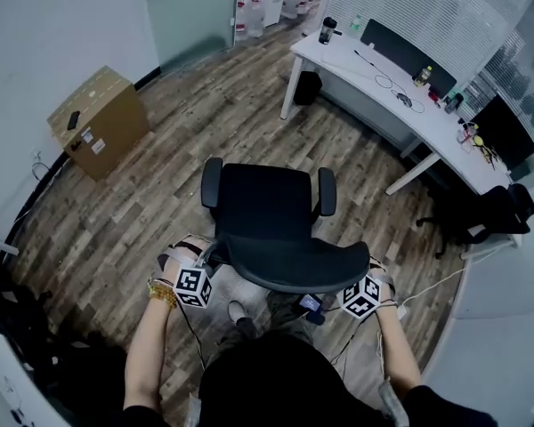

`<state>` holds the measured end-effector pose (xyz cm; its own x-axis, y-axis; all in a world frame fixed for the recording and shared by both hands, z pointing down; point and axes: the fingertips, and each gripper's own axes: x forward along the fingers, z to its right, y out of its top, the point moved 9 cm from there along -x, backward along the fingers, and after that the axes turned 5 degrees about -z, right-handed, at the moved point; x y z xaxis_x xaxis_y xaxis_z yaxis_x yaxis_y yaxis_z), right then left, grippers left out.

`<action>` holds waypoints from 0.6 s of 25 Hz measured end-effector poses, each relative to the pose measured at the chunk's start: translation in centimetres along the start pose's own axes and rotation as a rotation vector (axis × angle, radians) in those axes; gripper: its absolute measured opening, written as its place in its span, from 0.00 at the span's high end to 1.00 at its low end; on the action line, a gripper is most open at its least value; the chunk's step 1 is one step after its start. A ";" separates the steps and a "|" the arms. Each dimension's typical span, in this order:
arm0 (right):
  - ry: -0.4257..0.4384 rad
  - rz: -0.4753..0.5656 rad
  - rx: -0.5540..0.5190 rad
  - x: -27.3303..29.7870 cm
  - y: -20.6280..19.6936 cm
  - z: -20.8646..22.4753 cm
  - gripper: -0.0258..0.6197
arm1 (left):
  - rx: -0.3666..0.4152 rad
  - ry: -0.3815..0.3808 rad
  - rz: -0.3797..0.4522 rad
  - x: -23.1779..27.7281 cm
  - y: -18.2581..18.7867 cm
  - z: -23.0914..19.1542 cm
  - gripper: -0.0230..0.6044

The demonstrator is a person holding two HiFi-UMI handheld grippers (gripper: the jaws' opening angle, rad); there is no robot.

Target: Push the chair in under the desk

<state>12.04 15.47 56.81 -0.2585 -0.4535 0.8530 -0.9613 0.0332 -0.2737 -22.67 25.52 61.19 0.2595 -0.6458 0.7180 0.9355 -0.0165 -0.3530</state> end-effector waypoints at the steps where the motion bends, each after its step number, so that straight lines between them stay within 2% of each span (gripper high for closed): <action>1: -0.004 -0.007 0.012 -0.5 -0.1 -0.3 0.57 | 0.009 -0.009 0.008 0.1 0.1 -0.1 0.77; 15: -0.112 -0.080 0.194 -3.0 -3.1 -3.0 0.56 | 0.128 -0.100 0.069 4.5 2.1 -3.9 0.75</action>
<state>15.49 19.34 56.44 -0.1593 -0.5443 0.8236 -0.9390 -0.1740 -0.2966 -20.48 19.62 61.35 0.3403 -0.5629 0.7532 0.9360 0.1261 -0.3286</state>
